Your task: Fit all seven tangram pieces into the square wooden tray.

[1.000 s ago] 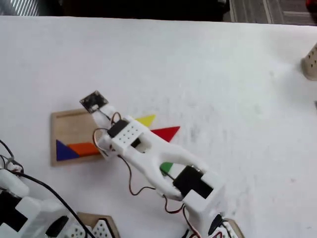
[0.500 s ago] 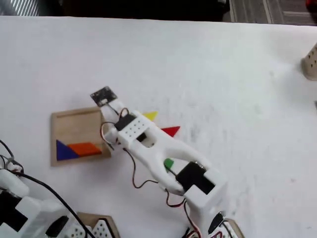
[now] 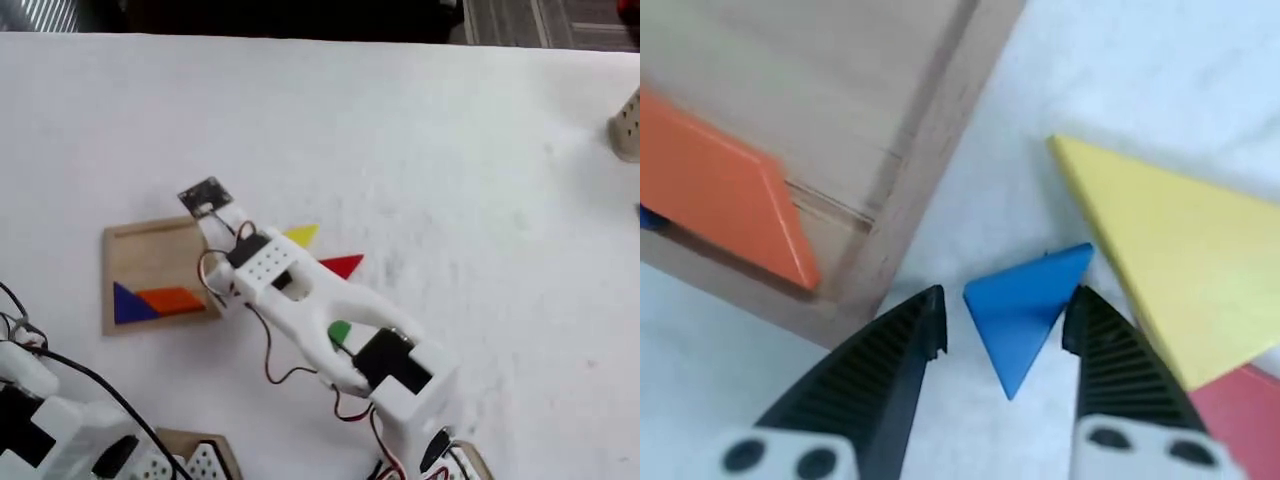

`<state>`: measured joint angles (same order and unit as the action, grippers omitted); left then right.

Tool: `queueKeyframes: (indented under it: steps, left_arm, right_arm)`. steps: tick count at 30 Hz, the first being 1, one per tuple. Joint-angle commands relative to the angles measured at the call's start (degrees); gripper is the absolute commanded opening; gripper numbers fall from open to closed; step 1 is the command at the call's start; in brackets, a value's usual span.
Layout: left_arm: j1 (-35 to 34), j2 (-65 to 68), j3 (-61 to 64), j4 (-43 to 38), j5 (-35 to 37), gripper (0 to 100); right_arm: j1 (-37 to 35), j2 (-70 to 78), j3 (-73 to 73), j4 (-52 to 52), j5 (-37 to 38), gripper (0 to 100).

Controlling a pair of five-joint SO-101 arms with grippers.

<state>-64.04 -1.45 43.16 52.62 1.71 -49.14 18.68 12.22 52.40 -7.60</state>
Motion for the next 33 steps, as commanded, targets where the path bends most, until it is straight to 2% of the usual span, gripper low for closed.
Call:
queueKeyframes:
  steps: [1, 8, 15, 19, 29, 33]
  left_arm:
    - [0.6, 0.1, -0.8, -1.8, -0.6, 13]
    - [0.6, 0.1, -0.8, -1.8, -0.6, 13]
    - [0.6, 0.1, -0.8, -1.8, -0.6, 13]
    - [0.6, 0.1, -0.7, -1.8, -0.6, 13]
    - [0.6, 0.1, -0.8, -1.8, -0.6, 13]
    - [0.6, 0.1, -0.9, -1.8, -0.6, 13]
  right_arm:
    - [-0.2, -0.3, -1.8, 0.0, -0.6, 19.0]
    - [2.3, -0.3, -1.8, -1.1, -0.5, 11.3]
    - [2.9, -0.6, -1.8, -0.7, 2.0, 10.8]
    - [2.4, -1.3, -2.2, 1.9, 6.5, 10.8]
    - [1.5, -12.4, 2.3, 5.0, 9.7, 10.8]
    - [-0.3, -15.0, 2.5, 4.9, 13.8, 10.8]
